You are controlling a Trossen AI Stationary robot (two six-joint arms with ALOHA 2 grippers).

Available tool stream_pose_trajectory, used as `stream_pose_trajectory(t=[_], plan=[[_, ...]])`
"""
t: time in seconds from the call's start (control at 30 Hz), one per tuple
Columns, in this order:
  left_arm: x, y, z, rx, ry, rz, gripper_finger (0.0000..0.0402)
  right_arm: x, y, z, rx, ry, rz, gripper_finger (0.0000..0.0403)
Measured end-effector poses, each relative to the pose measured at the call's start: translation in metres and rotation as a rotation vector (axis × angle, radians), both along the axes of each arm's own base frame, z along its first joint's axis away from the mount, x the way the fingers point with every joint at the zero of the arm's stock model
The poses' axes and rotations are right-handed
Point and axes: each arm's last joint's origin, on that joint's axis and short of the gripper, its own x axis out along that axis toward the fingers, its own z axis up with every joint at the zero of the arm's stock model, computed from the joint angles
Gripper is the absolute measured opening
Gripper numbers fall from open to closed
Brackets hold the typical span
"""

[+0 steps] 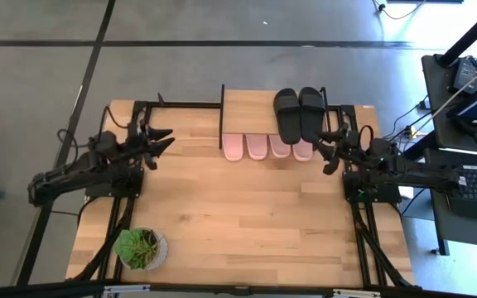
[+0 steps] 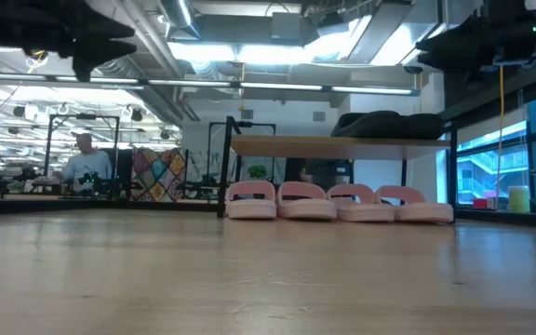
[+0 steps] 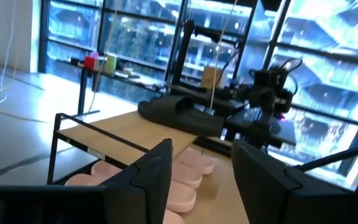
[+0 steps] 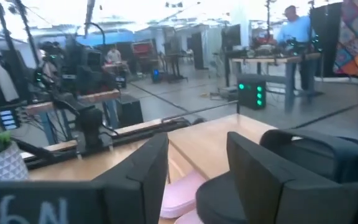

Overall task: Pick and place slides into the shelf
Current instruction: Return to Home Position

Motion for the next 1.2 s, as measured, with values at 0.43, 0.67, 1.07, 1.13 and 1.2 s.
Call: stream_pose_trajectory(t=[0.43, 0.67, 1.07, 1.13, 1.2], plan=[[0.001, 0.002, -0.046, -0.048, 0.038, 0.05, 0.0157, -0.001, 0.002, -0.039, 0.011, -0.091, 0.06, 0.0165], [0.004, 0.004, -0.062, -0.058, 0.076, 0.077, 0.0157, -0.001, 0.002, -0.056, 0.064, -0.084, 0.066, 0.0165], [0.005, 0.006, -0.071, 0.08, 0.176, 0.15, 0.0157, 0.001, 0.002, -0.07, 0.121, 0.048, 0.062, 0.0165], [0.005, 0.006, -0.071, 0.091, 0.182, 0.151, 0.0157, 0.001, 0.001, -0.074, 0.167, 0.068, 0.06, 0.0165], [0.005, 0.006, -0.071, 0.073, 0.173, 0.15, 0.0157, 0.001, 0.002, -0.077, 0.207, 0.09, 0.075, 0.0165]])
